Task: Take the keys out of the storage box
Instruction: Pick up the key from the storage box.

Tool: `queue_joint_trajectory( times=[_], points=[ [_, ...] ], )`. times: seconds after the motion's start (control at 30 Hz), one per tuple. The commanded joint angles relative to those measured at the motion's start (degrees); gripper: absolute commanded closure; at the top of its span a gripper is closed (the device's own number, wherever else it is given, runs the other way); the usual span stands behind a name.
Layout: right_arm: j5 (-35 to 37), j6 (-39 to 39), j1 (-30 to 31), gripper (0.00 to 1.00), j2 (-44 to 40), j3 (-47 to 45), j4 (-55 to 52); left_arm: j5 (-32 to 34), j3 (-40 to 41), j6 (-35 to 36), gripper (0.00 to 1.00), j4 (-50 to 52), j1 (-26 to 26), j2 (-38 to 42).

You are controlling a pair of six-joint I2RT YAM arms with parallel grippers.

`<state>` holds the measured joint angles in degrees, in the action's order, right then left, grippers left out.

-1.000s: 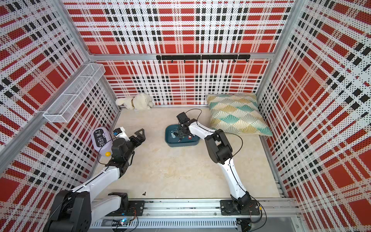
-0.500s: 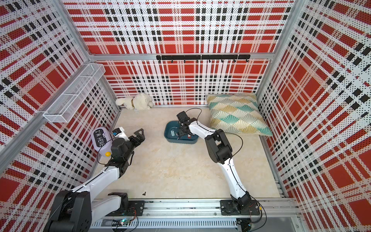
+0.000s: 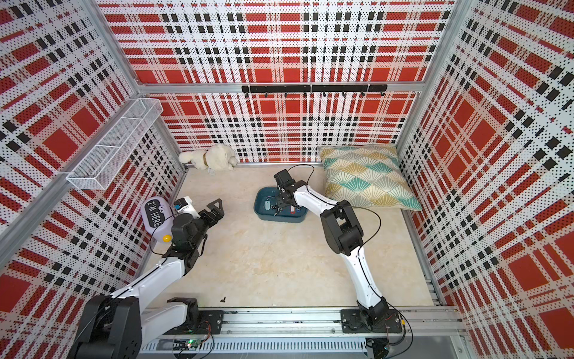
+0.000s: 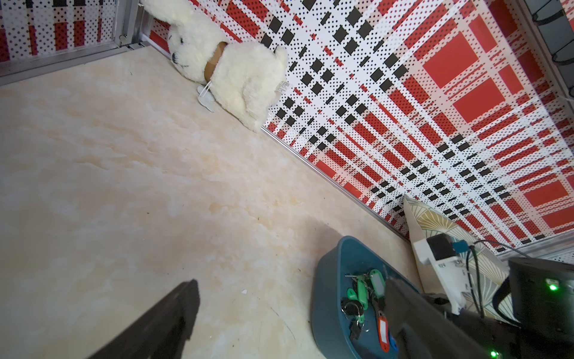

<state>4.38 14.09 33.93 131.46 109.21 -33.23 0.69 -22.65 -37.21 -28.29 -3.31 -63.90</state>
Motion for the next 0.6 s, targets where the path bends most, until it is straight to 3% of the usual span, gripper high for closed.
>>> queue_joint_trajectory(
  times=[0.0, 0.27, 0.57],
  points=[
    [0.49, -0.55, -0.36, 1.00, -3.51, -0.71, 0.62, 0.15, 0.02, 0.30, 0.01, -1.41, 0.06, 1.13],
    [-1.21, -0.90, -0.27, 1.00, -7.80, -3.99, 1.36, -0.57, -0.27, 0.29, 0.01, -1.41, -0.46, 1.15],
    [-0.78, -0.18, 2.63, 1.00, -24.74, -17.73, 4.23, 0.20, -1.60, 2.20, 0.01, -1.41, -6.63, 3.15]
  ],
)
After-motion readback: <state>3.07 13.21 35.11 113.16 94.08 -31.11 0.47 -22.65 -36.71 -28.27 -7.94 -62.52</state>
